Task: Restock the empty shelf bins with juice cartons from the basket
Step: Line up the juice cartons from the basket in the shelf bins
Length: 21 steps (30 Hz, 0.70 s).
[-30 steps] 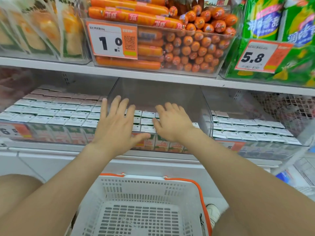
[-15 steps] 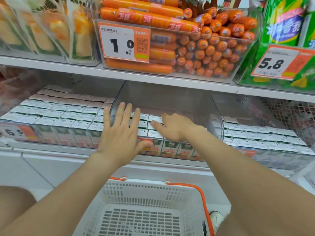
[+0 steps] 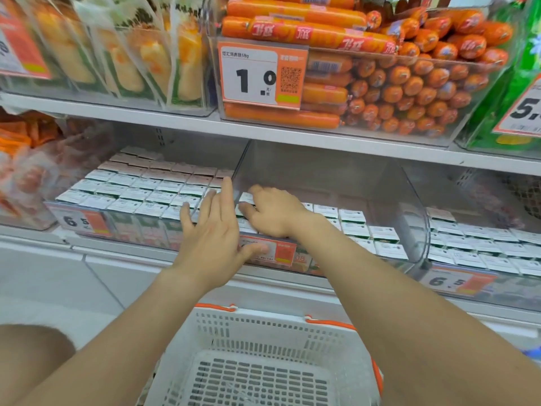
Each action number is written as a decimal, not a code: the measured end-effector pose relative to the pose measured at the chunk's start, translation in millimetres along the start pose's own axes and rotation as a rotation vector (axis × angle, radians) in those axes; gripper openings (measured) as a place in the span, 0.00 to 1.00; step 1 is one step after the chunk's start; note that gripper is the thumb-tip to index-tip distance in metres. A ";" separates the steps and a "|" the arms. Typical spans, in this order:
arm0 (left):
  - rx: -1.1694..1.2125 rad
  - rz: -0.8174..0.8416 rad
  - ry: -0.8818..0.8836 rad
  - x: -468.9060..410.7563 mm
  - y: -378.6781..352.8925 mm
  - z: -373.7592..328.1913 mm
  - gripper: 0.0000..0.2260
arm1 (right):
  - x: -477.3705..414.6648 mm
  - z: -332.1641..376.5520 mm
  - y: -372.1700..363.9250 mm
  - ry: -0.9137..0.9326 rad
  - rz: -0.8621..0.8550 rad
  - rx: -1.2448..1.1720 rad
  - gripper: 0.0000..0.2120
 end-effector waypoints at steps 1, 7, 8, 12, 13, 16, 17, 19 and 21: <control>-0.048 0.003 0.006 -0.2 -0.6 1.0 0.57 | -1.3 4.0 0.3 0.015 0.007 0.020 0.23; -0.116 0.035 0.064 -1.1 1.8 -0.4 0.58 | 1.3 -0.7 -7.8 0.039 0.083 0.022 0.26; -0.112 0.034 0.078 -0.7 4.8 -1.1 0.59 | 3.0 -0.9 -9.9 0.032 0.082 0.020 0.27; -0.069 -0.023 0.043 2.0 20.6 -15.5 0.59 | 26.8 7.5 12.7 0.037 -0.096 0.003 0.29; -0.050 -0.055 0.008 4.4 24.5 -23.9 0.56 | 39.2 10.0 25.3 0.057 -0.179 0.051 0.27; 0.033 -0.145 -0.119 13.4 34.2 -56.6 0.45 | 92.9 5.8 68.3 0.083 -0.368 0.123 0.20; 0.071 -0.169 -0.176 15.3 37.2 -69.5 0.40 | 113.1 -3.4 82.9 0.065 -0.404 0.094 0.17; 0.134 -0.193 -0.294 17.7 41.4 -97.5 0.27 | 155.0 -33.3 108.6 -0.015 -0.445 0.001 0.14; 0.151 -0.173 -0.370 16.8 41.9 -126.8 0.15 | 193.9 -71.2 129.4 -0.127 -0.490 -0.140 0.16</control>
Point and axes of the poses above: each hand's wrist, its own x-axis away from the middle knuckle, its own y-axis out of the back of the hand, z = x × y, the point moved 8 cm from there along -x, towards the middle knuckle
